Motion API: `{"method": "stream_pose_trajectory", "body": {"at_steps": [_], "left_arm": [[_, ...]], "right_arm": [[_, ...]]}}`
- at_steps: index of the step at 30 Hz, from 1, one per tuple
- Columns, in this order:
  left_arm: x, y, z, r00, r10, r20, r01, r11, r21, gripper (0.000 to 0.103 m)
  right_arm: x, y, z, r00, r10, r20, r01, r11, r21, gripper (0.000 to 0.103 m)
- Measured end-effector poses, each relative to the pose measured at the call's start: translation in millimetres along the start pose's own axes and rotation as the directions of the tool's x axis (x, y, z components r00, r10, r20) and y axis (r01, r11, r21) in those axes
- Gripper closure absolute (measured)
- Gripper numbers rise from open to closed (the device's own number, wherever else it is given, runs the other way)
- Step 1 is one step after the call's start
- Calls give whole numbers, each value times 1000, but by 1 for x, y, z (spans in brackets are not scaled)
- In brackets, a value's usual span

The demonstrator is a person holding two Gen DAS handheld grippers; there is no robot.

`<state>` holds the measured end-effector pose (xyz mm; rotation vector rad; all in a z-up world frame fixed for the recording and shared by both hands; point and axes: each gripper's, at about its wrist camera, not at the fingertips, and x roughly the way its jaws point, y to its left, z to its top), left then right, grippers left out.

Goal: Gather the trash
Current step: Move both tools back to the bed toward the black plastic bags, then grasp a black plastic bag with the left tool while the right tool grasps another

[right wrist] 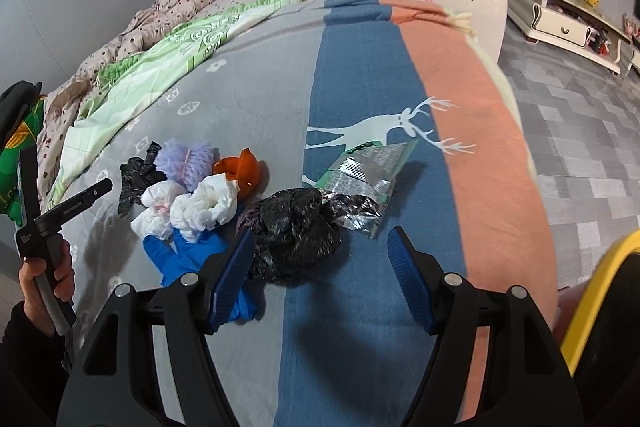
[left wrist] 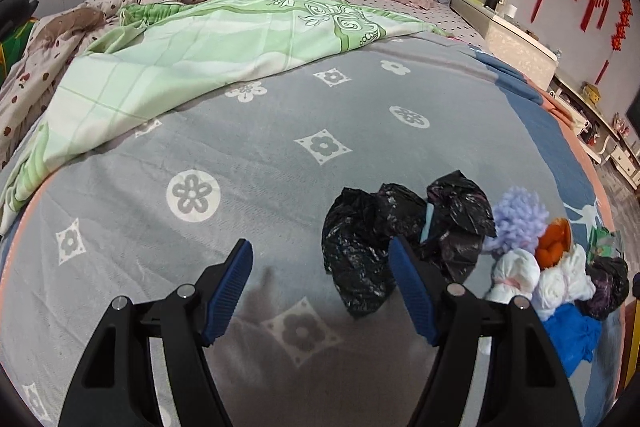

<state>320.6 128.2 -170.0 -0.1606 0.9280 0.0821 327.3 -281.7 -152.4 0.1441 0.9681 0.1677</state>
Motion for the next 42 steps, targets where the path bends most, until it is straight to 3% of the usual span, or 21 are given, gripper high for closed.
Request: {"method": "stream_pose_trajectory", "body": {"at_steps": [9,15,21,23,26,33,42], "left_arm": [[31,-19,6,1000,-28,-14,28,999,25,37],[42,-32,5,998,-52,-21,53,997,59,57],[44,-47,3,998,-66,-17,67,991,112,87],[42,-51,2,998,-64,-6,64,990,127,91],[41,-51,1,997,-75,-1,74,989,126,96],[28,-46,4,995,-98,27,95,990,105,99],[-15,-42,5,990,-115,76,107,989,105,100]], "right_arm": [[37,10,5,1000,8,-30,-9,1000,-29,38],[53,23,5,999,36,-38,-38,997,-61,40],[68,43,7,996,58,-63,-65,992,-105,48],[71,48,7,995,72,-69,-79,991,-112,58],[70,55,7,995,78,-66,-86,988,-126,64],[58,59,7,996,80,-35,-84,987,-140,68],[5,59,4,994,101,30,-96,986,-138,68]]}}
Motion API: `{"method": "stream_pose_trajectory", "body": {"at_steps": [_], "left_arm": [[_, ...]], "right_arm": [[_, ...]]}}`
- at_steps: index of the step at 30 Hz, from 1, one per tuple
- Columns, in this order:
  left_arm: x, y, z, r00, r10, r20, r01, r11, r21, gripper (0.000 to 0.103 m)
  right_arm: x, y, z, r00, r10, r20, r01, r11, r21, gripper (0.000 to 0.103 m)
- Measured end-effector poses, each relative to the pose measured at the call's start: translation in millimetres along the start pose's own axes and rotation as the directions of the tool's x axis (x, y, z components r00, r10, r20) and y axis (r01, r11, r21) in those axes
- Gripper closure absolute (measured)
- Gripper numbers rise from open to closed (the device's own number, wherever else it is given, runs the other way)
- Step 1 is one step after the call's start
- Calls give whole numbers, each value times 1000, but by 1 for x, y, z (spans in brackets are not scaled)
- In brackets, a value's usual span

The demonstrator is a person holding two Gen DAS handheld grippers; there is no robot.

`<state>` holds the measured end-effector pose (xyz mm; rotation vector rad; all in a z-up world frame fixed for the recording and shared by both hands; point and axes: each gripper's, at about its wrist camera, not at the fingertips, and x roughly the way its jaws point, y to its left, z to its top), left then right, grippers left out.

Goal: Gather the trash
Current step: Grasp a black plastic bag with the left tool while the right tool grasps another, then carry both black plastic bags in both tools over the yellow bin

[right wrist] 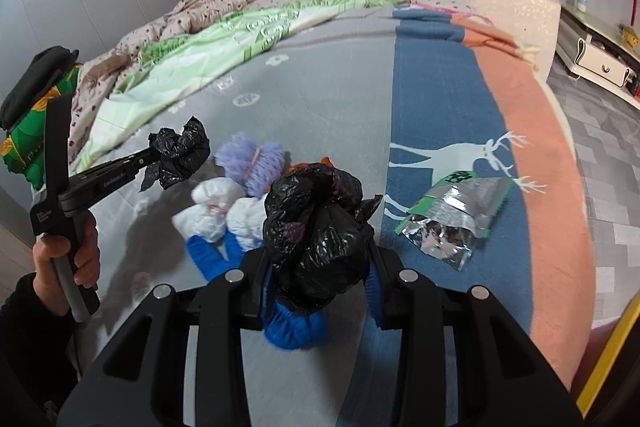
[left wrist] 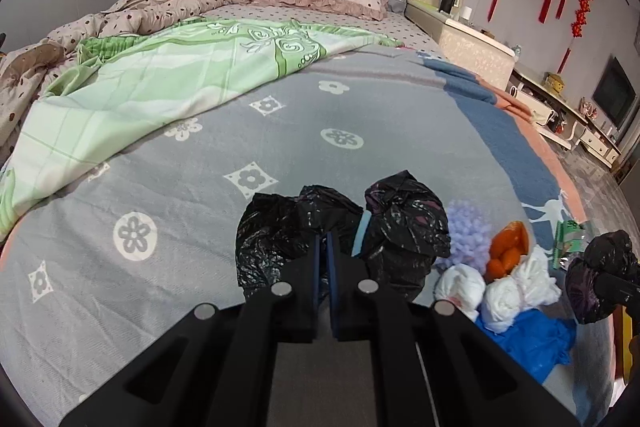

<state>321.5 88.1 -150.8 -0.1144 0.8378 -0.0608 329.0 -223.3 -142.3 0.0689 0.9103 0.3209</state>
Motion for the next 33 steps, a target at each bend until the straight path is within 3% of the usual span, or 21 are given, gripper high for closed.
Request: {"method": "stream_pose_trajectory", "body": {"at_steps": [15,26,33], "left_arm": [[-106,-44,6,994,-31,101,26,999,44,100],[-181,-136,10,971,-147,187,120,981,150,100],[-219,-209,12,946,-247,212,194,951,240,100]], "right_arm": [[-128,-1,-17,987,-25,159,17,998,56,68],[-242,-30,-29,944,-97,315,62,991,117,68],[-308,-67,-42,910,-172,377,111,978,179,68]]}}
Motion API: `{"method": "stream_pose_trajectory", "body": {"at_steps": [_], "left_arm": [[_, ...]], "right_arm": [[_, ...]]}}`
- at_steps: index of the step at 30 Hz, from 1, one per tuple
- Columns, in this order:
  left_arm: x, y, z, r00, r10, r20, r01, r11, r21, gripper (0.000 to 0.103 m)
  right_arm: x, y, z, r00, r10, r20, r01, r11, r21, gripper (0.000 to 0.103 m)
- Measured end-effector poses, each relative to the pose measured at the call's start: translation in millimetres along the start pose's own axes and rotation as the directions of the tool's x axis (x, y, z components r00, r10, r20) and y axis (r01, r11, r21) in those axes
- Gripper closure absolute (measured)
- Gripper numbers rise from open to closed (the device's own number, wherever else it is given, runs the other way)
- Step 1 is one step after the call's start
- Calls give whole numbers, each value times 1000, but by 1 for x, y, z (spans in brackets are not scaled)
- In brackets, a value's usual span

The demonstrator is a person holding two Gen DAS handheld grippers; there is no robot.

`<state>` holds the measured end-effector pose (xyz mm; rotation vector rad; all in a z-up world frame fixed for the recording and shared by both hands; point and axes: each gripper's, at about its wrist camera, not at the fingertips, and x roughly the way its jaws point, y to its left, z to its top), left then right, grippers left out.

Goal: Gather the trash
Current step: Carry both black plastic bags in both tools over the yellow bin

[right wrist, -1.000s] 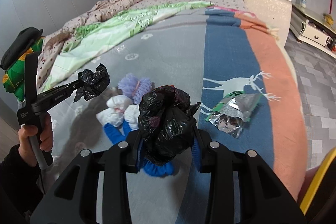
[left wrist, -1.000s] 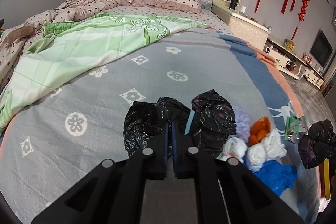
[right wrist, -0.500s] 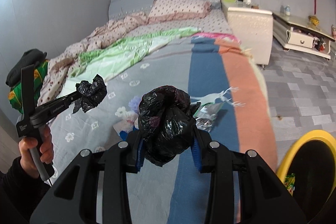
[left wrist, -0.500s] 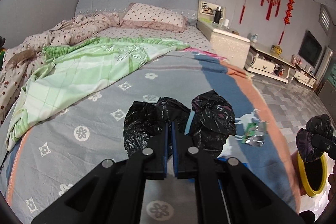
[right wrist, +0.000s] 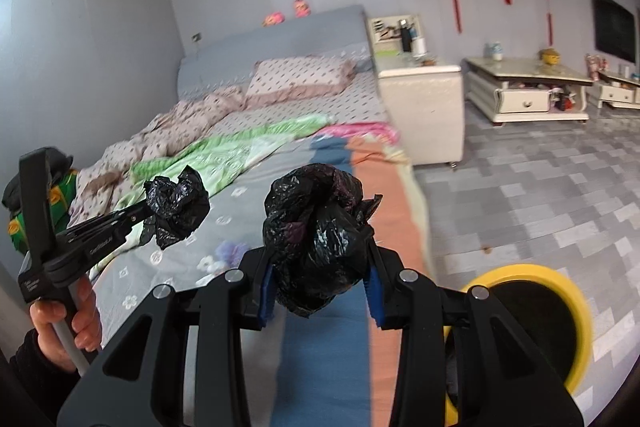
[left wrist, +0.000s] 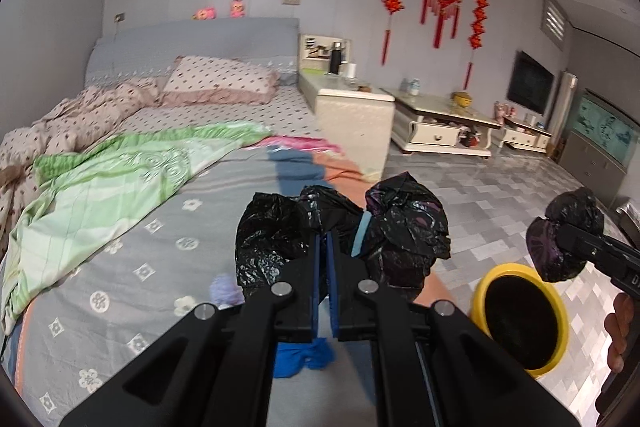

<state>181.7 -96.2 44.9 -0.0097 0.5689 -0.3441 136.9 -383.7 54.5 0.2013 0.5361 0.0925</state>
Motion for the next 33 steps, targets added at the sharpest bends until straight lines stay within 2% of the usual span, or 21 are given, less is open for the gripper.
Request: {"method": "stream_pose_trajectory", "body": {"at_steps": [8,17,28,33], "left_arm": [[-1,-78,19,995,-99,9,98,993,67,100],[18,-146,26,982,-186,-23,188,975,123,100],[60,-214,7,960,-260,-102,275,945,177,100],[84,-238,-13,947,-280,-158,307,932,190,100]], "right_arm": [[-54,-64,18,995,-87,53,84,995,58,68],[-88,-130,24,982,-174,74,165,979,120,68],[-92,-203,6,965,-260,40,248,951,186,68],[-72,-229,-12,962,-272,-12,269,939,215,68]]}}
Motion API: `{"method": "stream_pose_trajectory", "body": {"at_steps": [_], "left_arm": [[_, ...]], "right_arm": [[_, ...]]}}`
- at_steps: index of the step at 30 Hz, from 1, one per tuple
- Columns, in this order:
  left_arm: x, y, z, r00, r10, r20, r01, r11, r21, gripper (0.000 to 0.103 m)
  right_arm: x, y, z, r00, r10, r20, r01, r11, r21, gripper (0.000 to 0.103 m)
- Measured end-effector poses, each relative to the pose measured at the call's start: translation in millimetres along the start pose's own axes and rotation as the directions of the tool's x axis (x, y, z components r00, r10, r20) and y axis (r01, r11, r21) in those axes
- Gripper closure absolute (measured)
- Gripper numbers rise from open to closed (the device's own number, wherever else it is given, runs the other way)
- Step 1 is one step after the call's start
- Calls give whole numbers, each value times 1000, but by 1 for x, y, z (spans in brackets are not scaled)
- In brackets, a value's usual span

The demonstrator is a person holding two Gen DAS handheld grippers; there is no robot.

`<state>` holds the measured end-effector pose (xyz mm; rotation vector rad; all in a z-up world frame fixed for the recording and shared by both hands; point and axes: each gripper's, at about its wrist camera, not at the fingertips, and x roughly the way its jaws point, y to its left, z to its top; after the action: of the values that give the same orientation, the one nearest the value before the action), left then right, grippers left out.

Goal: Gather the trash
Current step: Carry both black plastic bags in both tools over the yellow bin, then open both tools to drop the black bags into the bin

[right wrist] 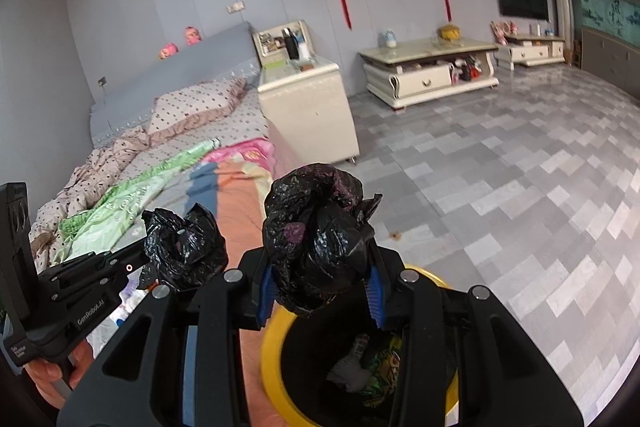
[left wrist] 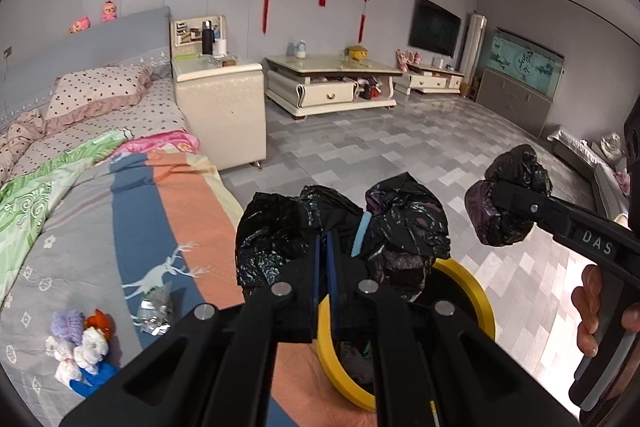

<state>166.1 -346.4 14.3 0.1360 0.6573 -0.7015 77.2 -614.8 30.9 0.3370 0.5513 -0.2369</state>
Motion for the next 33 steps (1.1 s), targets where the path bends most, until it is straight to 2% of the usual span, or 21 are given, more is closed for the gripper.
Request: {"method": "stream_pose_trajectory", "body": {"at_steps": [8,16,23,27,33], "left_arm": [[54,-15,-27,995,-41,-89,42,999,11,99],[87,-24,-54,985,-64,-163,68,998,18,99],[90,-27,-61,982,-77,-171,81,997,17,99],[90,-25,-60,980,-93,-179,94,996,-1,97],[81,-19,-63,982,-84,-168,84,996,-8,72]], "right_arm": [[42,-35,-30,997,-25,-79,29,998,49,67],[87,-58,-59,983,-28,-181,46,994,96,67],[90,-64,-67,984,-36,-176,56,992,111,64],[78,-63,-64,986,-44,-163,63,992,114,62],[67,-58,-64,985,-69,-159,90,987,131,53]]}}
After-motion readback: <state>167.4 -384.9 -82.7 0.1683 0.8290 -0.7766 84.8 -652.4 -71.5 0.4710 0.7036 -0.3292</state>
